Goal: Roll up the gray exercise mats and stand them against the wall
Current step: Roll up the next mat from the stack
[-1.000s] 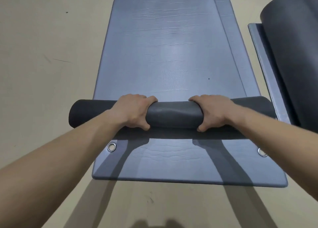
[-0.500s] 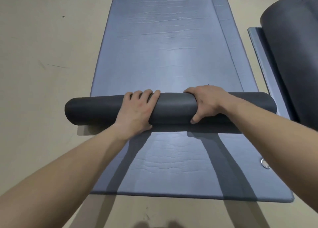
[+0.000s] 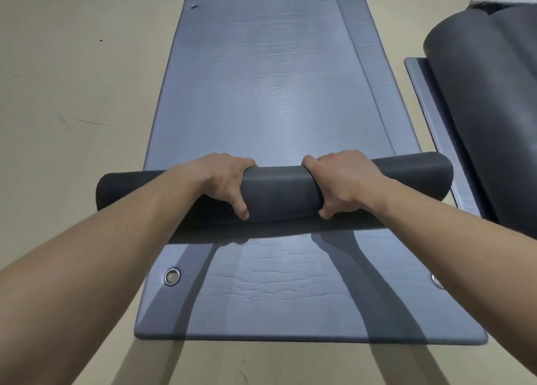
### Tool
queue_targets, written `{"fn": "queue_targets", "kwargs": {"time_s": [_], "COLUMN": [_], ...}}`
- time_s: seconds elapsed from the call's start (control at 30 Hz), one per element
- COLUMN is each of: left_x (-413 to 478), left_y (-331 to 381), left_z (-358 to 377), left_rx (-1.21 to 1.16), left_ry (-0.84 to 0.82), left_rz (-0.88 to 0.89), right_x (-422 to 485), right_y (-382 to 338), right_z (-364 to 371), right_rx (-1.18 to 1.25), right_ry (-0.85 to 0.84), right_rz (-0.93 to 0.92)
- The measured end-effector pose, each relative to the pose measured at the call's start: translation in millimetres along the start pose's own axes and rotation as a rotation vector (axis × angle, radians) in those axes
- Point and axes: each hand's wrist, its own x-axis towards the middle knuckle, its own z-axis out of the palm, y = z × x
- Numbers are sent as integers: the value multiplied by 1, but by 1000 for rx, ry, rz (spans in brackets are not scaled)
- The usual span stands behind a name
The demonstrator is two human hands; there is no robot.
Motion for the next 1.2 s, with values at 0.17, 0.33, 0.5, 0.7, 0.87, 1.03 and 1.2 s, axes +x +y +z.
{"fn": "queue_targets", "kwargs": {"time_s": [0.17,0.33,0.5,0.7,0.87,1.03,1.2], "left_x": [-33,-49,-25,-18,-19,-29,-45], "left_y": [6,21,1,6,-4,-3,-7], "left_z": [36,84,40,56,61,30,28], "left_rx": [-36,355,68,259,235,134,48], "left_ry": [-11,437,178,289,506,273,-63], "left_rz": [24,73,89,-13,-67,-76,-31], "right_x": [-13,8,-30,-22,15,12,-29], "right_y": [-11,-1,-20,-26,4,-2,-31], "right_z": [1,-3,31,56,12,-11,1], "right_rx": [85,311,35,11,173,255,327], "right_ry": [-227,-340,124,200,-78,-200,-250], "right_rz": [-69,-57,8,68,-6,-25,-20]}}
